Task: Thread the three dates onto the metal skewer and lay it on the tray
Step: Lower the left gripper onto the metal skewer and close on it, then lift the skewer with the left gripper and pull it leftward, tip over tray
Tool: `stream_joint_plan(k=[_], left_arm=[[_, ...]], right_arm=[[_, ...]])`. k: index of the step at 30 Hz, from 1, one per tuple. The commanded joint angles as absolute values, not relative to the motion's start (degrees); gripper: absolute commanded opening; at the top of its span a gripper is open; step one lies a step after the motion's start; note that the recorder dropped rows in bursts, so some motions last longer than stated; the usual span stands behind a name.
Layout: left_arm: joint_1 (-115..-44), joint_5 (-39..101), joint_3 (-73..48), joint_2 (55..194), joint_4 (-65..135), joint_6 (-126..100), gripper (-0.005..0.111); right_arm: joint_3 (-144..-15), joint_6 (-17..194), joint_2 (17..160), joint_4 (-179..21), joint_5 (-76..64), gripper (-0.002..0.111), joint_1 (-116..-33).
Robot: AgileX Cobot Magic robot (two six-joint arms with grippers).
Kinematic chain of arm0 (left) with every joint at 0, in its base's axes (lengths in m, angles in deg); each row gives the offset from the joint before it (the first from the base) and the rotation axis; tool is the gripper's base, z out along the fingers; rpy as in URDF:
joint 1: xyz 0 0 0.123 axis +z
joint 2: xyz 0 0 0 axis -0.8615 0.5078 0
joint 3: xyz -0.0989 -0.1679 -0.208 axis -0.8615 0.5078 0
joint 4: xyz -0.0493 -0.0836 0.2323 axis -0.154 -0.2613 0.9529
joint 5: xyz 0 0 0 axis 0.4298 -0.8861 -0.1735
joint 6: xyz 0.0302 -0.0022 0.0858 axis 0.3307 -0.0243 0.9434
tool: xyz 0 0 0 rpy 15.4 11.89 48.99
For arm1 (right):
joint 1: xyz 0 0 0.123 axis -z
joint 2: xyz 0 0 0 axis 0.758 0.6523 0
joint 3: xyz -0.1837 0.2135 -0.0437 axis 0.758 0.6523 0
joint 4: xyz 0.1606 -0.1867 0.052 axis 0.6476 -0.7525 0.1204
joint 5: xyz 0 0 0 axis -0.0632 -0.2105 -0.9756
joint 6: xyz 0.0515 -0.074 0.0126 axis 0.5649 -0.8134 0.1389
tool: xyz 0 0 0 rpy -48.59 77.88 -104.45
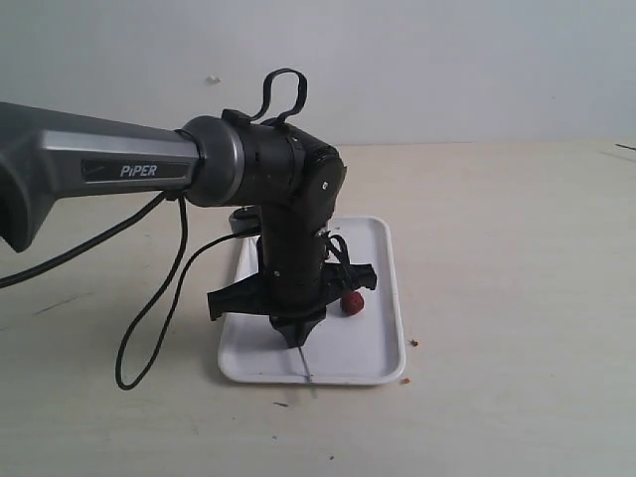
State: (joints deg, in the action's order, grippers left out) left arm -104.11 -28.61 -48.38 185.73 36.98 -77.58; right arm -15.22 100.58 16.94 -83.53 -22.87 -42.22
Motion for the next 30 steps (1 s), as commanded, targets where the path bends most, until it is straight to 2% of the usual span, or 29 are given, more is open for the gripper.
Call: stream_joint_plan(k=[1,15,21,30], left_arm=[[-104.04,-29.88,-48.16,187.01,37.77,-79.13,0.0],[-103.37,-37.31,-48.16,181.67,52.19,-83.39,0.0],[-102.71,-38.65,-48.16,174.42,54.69,-55.3,0.0],[-102.84,-38.65,-44.82,164.48,51.44,-27.32,0.0]], right_arm=[[-15.07,100.23,16.6,-83.47,-22.28,0.0,-42.0],[-15.07,100.23,16.6,-83.47,-22.28,0.0,-42.0],[-15.07,100.23,16.6,-83.47,-22.28,0.0,-42.0],[-15.07,100.23,16.6,-83.47,-22.28,0.0,-42.0]])
